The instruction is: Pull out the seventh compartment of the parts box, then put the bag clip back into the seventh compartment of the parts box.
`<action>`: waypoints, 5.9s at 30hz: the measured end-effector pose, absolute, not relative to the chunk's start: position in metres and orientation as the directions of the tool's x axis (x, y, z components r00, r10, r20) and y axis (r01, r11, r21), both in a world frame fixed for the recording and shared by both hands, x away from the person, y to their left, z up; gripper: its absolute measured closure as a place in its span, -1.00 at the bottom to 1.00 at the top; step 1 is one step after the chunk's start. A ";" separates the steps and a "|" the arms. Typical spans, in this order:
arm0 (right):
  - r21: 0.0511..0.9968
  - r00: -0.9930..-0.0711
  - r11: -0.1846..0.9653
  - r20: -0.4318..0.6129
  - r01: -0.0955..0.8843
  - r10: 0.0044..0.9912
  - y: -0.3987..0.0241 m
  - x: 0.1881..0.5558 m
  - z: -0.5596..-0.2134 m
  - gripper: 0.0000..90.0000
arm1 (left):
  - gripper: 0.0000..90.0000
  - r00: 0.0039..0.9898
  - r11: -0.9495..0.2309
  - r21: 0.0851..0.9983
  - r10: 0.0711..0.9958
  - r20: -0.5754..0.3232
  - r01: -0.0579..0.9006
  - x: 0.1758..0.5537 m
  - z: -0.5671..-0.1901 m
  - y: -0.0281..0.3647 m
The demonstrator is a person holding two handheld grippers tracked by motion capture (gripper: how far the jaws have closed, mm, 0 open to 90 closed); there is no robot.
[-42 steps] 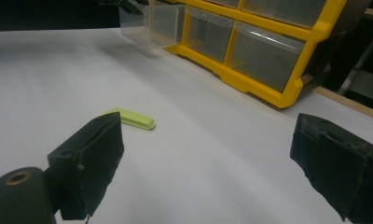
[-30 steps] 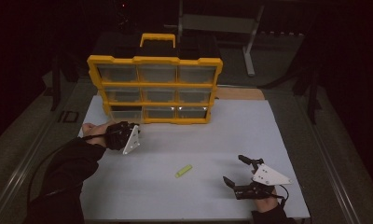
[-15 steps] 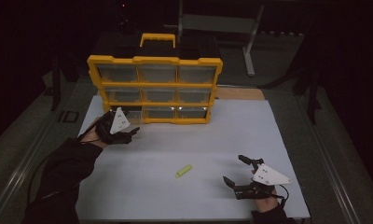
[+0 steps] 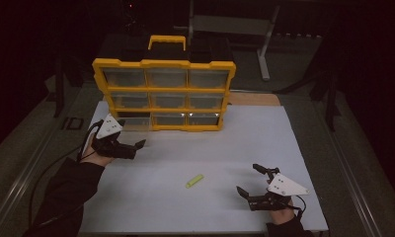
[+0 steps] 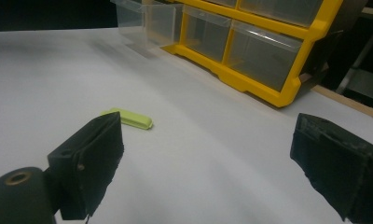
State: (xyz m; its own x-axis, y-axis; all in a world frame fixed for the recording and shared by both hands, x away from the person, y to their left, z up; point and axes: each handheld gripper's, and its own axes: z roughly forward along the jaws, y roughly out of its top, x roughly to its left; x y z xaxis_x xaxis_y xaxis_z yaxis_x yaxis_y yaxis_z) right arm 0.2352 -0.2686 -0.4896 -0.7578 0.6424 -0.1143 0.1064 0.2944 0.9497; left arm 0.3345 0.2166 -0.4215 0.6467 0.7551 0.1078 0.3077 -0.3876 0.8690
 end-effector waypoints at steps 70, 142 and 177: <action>0.945 -0.760 0.308 -0.120 0.110 0.639 -0.268 0.234 -0.490 -0.79 | -0.89 0.608 -0.189 0.950 0.794 -0.002 0.250 0.219 -0.506 0.224; 0.931 -0.763 0.308 -0.051 0.198 0.645 -0.270 0.237 -0.469 -0.82 | -0.89 0.619 -0.173 0.963 0.786 0.008 0.207 0.217 -0.511 0.221; 0.909 -0.915 0.416 -0.141 0.032 0.377 -0.197 0.285 -0.392 -0.82 | -0.89 0.624 -0.166 0.967 0.782 0.009 0.194 0.215 -0.509 0.221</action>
